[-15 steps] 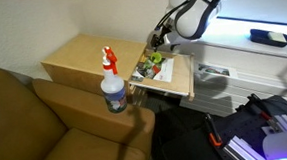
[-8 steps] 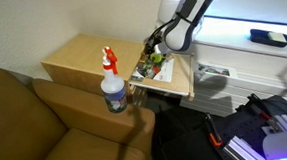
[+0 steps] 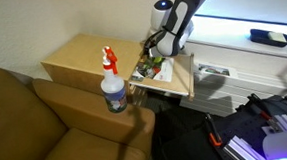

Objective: Put the ball on the sliding tray on the windowsill

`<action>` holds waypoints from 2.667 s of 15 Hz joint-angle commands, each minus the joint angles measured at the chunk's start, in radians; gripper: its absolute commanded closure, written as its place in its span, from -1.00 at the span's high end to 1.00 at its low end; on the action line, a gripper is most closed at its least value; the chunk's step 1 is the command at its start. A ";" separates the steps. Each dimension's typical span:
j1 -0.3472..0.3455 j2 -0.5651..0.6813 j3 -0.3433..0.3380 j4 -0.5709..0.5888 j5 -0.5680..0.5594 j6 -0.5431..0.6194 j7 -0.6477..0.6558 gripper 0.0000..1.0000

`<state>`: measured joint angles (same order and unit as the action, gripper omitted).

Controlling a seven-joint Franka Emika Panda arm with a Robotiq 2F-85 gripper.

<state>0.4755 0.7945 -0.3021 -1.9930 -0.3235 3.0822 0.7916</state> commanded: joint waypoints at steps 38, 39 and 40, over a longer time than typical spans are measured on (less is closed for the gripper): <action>-0.457 -0.714 0.007 -0.612 0.243 -0.159 -0.329 0.32; -0.470 -0.731 0.011 -0.624 0.246 -0.159 -0.332 0.32; -0.471 -0.740 0.015 -0.631 0.248 -0.159 -0.332 0.32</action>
<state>0.0669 0.0532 -0.3464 -2.6253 -0.0706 2.9221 0.4587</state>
